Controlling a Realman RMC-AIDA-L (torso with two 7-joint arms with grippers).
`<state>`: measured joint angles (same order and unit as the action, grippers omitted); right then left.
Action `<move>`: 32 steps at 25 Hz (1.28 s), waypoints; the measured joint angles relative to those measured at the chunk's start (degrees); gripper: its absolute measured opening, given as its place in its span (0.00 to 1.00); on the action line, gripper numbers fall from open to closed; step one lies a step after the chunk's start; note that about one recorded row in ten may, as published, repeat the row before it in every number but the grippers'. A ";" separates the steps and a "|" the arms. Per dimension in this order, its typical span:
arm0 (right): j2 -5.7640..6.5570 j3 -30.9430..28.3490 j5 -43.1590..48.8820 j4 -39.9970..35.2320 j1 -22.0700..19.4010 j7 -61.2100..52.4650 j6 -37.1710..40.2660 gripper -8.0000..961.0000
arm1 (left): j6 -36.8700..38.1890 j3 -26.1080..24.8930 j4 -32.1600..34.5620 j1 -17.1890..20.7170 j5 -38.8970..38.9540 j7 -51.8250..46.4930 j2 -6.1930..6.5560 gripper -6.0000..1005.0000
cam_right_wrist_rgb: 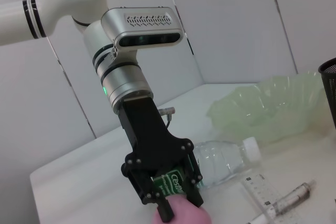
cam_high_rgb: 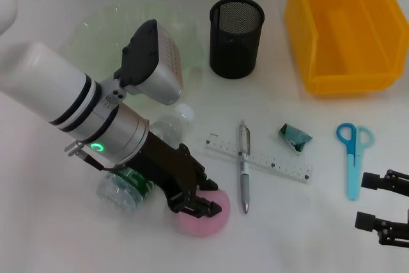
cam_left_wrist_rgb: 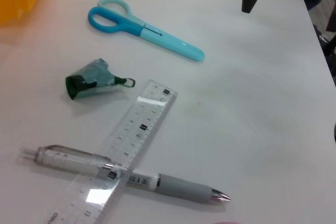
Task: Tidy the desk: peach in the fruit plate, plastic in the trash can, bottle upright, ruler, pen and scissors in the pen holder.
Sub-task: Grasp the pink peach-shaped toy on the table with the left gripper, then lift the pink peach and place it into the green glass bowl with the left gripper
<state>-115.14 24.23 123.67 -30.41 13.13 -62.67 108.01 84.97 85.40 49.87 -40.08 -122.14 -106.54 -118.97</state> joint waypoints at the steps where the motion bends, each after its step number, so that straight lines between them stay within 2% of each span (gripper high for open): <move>1: 0.00 0.09 0.00 0.00 0.11 -0.01 0.35 0.85 | 0.05 0.20 -0.02 0.04 0.00 0.00 -0.05 0.51; 9: -0.14 -0.04 -0.01 0.03 0.14 -0.03 0.53 0.85 | -0.12 0.29 0.29 0.85 0.40 0.09 -0.12 0.20; 18: -0.25 -0.19 -0.01 0.09 0.14 0.22 0.50 0.85 | 0.43 -2.19 2.00 2.64 6.39 1.96 0.35 0.08; 19: -0.26 -0.20 -0.01 0.09 0.14 0.23 0.45 0.85 | 1.34 -8.71 4.66 4.19 8.56 3.26 0.50 0.08; 20: -0.30 -0.20 -0.03 0.09 0.14 0.25 0.34 0.85 | 1.36 -9.51 4.85 4.30 8.73 3.37 0.50 0.07; 25: -0.83 -0.24 -0.10 0.02 0.41 0.37 -0.03 0.85 | 0.34 -21.81 5.00 4.65 11.29 5.14 0.46 0.05; 28: -1.24 -0.25 -0.21 0.03 0.86 0.40 -0.26 0.85 | -7.72 -26.76 2.91 5.25 12.92 6.26 0.27 0.05; 30: -1.51 -0.30 -0.46 0.01 1.11 0.40 -0.40 0.85 | -16.66 -27.30 0.16 5.76 13.73 6.96 0.29 0.05; 31: -1.60 -0.32 -0.52 0.01 1.23 0.41 -0.44 0.85 | -23.94 -27.31 -3.13 5.67 14.19 7.53 0.45 0.05; 32: -1.74 -0.33 -0.55 0.01 1.45 0.41 -0.45 0.85 | -23.94 -27.31 -3.13 5.67 14.19 7.53 0.45 0.05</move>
<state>-116.88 23.90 123.12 -30.40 14.58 -62.26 107.57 61.03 58.10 46.75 -34.41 -107.95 -99.02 -118.52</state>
